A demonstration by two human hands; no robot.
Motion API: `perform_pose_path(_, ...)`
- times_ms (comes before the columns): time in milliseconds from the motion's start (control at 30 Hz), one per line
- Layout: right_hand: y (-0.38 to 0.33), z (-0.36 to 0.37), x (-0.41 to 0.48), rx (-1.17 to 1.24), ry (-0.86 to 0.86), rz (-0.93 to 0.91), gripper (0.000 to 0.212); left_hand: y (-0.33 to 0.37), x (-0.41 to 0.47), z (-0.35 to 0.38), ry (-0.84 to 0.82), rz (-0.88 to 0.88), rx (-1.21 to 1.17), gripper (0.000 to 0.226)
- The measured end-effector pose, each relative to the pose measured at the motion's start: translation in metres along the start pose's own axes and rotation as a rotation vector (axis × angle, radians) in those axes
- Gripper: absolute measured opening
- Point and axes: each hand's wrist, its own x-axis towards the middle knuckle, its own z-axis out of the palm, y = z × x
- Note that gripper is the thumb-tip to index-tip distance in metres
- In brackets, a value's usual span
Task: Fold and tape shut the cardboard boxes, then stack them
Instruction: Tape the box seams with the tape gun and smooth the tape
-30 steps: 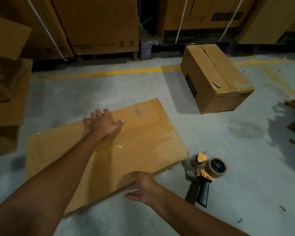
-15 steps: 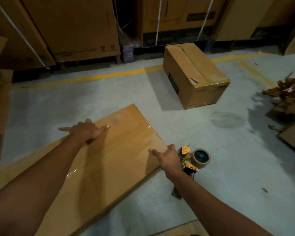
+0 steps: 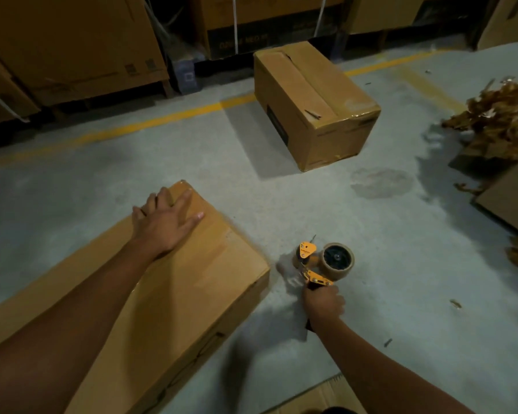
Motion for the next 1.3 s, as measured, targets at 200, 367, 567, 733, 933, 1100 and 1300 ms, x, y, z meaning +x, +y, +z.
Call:
perform_pose_path(200, 0.019, 0.008, 0.054, 0.180, -0.253, 0.123, 0.029, -0.006, 0.014, 0.017, 0.120, -0.024, 0.036, 0.080)
perform_pose_path(367, -0.019, -0.017, 0.028, 0.551, -0.561, 0.279, 0.009, 0.001, 0.004, 0.021, 0.175, -0.017, 0.051, 0.076)
perform_pose_path(567, -0.044, -0.054, 0.001, 0.837, -0.651, 0.199, 0.013, 0.019, -0.012, 0.004, 0.008, -0.085, -0.012, 0.073)
perform_pose_path(733, -0.060, -0.095, -0.054, 0.762, -0.770, -0.086, 0.011, 0.063, -0.044, -0.020, 0.061, -0.019, -0.422, 0.038)
perform_pose_path(933, -0.062, -0.133, -0.126, 0.507, -0.723, -0.480, 0.015, 0.130, -0.126, -0.074, -0.035, -0.268, -1.667, 0.027)
perform_pose_path(1100, -0.042, -0.152, -0.182, 0.399, -0.737, -0.655, 0.016, 0.118, -0.188, -0.103, -0.047, -0.294, -1.809, 0.037)
perform_pose_path(1300, -0.011, -0.175, -0.239, 0.343, -0.735, -0.816, 0.010, 0.091, -0.270, -0.120, -0.138, -0.329, -2.139, 0.010)
